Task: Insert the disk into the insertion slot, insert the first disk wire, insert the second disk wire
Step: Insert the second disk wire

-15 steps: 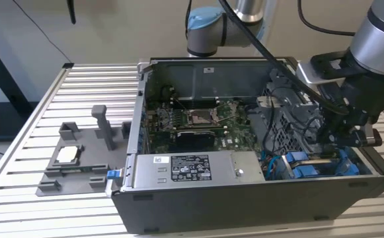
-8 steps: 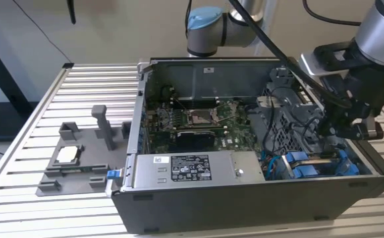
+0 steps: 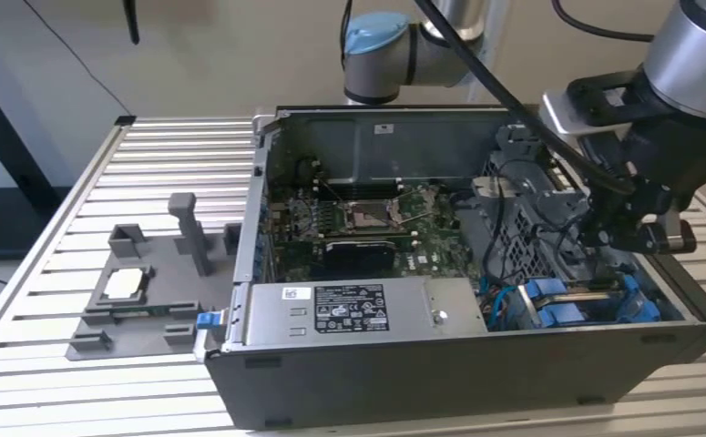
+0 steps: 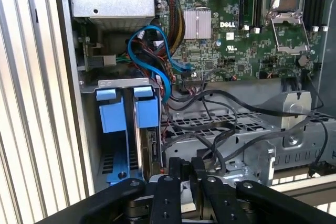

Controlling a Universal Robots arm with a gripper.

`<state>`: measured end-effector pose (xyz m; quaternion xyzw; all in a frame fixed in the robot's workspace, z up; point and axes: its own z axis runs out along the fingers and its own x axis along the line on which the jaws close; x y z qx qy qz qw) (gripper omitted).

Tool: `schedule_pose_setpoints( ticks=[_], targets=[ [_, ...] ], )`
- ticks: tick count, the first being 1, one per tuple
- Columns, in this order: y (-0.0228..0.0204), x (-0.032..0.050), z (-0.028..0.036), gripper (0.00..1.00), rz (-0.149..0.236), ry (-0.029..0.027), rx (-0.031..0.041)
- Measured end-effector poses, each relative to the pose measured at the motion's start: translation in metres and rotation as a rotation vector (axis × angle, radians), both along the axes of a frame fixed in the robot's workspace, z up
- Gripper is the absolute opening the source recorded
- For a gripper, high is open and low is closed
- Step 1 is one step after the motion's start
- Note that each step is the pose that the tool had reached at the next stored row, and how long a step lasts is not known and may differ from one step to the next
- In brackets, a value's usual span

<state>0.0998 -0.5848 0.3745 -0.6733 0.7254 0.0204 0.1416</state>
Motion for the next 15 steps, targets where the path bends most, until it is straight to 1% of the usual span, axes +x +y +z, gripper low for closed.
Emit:
schedule_pose_setpoints(
  ticks=[4,5,7,8,10,11,12,13,15],
  targets=[
    [0.0003,-0.0018,-0.0005,0.24,0.000,0.0000,0.0000],
    [0.0004,-0.0019,-0.0005,0.22,0.000,0.0000,-0.0001],
    [0.0004,-0.0020,-0.0005,0.22,0.000,0.0000,-0.0001],
    [0.0004,-0.0020,-0.0005,0.16,0.000,0.0000,-0.0001],
    [0.0004,-0.0020,-0.0005,0.16,0.000,0.0000,-0.0001],
    [0.0005,-0.0020,-0.0006,0.16,0.000,0.0001,-0.0014],
    [0.0004,-0.0021,-0.0006,0.16,0.000,0.0026,-0.0126],
    [0.0004,-0.0021,-0.0005,0.16,0.000,0.0060,-0.0258],
    [0.0004,-0.0019,-0.0007,0.16,0.000,0.0152,-0.0523]
  ],
)
